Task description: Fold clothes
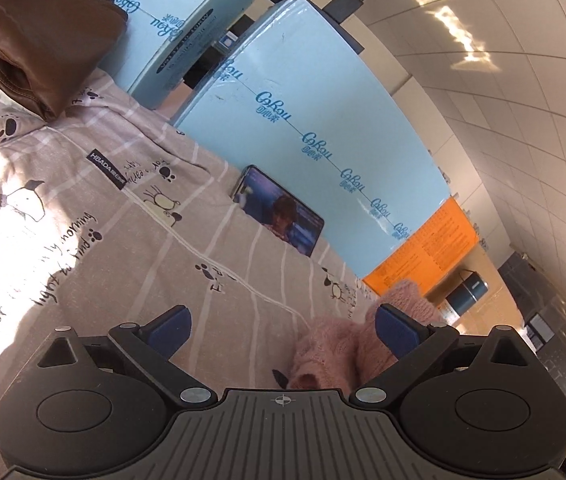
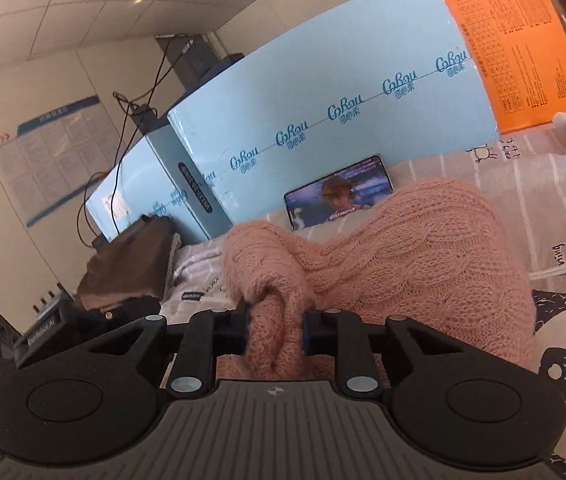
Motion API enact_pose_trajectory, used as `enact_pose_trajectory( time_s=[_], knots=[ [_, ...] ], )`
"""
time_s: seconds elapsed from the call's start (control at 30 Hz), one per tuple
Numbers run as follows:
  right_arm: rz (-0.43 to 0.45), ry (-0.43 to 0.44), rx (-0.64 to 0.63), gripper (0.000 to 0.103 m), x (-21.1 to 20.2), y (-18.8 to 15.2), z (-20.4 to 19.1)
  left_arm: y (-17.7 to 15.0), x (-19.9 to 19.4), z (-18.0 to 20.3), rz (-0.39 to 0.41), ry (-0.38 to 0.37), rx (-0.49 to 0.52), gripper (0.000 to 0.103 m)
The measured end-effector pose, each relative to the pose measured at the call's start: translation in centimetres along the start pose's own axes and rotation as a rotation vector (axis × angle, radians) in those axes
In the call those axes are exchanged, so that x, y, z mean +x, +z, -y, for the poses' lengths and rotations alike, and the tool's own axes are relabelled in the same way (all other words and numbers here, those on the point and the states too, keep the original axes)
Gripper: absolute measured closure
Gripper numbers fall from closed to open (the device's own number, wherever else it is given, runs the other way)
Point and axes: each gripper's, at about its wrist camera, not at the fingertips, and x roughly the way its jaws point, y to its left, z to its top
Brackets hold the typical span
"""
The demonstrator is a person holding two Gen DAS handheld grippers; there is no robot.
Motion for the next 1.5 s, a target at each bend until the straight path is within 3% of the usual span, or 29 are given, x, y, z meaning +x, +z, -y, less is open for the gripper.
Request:
enact_pose_trajectory(
  time_s=[0.1, 0.27, 0.33, 0.37, 0.43, 0.47, 0.5, 0.6, 0.7, 0.8, 0.93, 1.1, 1.17, 1.3, 1.4, 1.5],
  knots=[
    [0.07, 0.003, 0.039, 0.083, -1.6, 0.6, 0.8, -0.4, 2.4, 1.2, -0.083, -0.018, 0.038, 0.003],
    [0.187, 0.008, 0.105, 0.083, -4.4, 1.7, 2.0, -1.2, 6.9, 2.5, -0.243, -0.122, 0.066, 0.003],
    [0.207, 0.005, 0.126, 0.083, -4.8, 1.9, 2.6, -1.6, 7.9, 3.1, -0.273, -0.134, 0.093, 0.004],
    [0.213, 0.005, 0.134, 0.083, -4.9, 2.0, 2.7, -1.8, 8.2, 3.6, -0.279, -0.135, 0.122, 0.01],
    [0.225, 0.008, 0.147, 0.083, -5.0, 2.3, 3.0, -2.6, 8.8, 4.5, -0.302, -0.15, 0.174, 0.042],
    [0.231, 0.009, 0.15, 0.083, -5.0, 2.4, 3.0, -3.1, 9.1, 4.8, -0.317, -0.156, 0.197, 0.071],
    [0.235, 0.009, 0.149, 0.082, -5.0, 2.5, 2.9, -3.4, 9.3, 5.0, -0.324, -0.151, 0.225, 0.08],
    [0.252, 0.009, 0.152, 0.082, -4.9, 2.7, 2.6, -3.5, 8.7, 5.3, -0.298, -0.158, 0.261, 0.082],
    [0.281, 0.02, 0.141, 0.082, -5.1, 3.3, 2.0, -2.1, 6.6, 5.1, -0.201, -0.191, 0.243, 0.083],
    [0.312, 0.035, 0.104, 0.082, -5.1, 4.5, 1.1, -0.7, 4.2, 5.1, -0.095, -0.177, 0.28, 0.083],
    [0.346, 0.048, 0.055, 0.083, -4.3, 6.1, -0.1, 1.6, 0.9, 4.9, 0.031, -0.11, 0.372, 0.083],
    [0.358, 0.094, 0.015, 0.083, -1.9, 6.8, -1.7, 5.1, -2.5, 3.4, 0.142, -0.002, 0.444, 0.083],
    [0.34, 0.07, -0.001, 0.083, -0.6, 6.5, -2.0, 6.2, -3.2, 2.8, 0.172, 0.05, 0.475, 0.083],
    [0.282, -0.016, -0.007, 0.083, 1.7, 5.4, -1.7, 7.5, -2.9, 0.7, 0.151, 0.112, 0.487, 0.083],
    [0.252, -0.133, -0.03, 0.083, 2.6, 4.2, -0.7, 7.3, -1.6, -1.8, 0.103, 0.129, 0.415, 0.083],
    [0.212, -0.235, -0.043, 0.083, 2.7, 2.8, 0.9, 6.7, -0.5, -3.7, 0.039, 0.197, 0.378, 0.082]
  ],
)
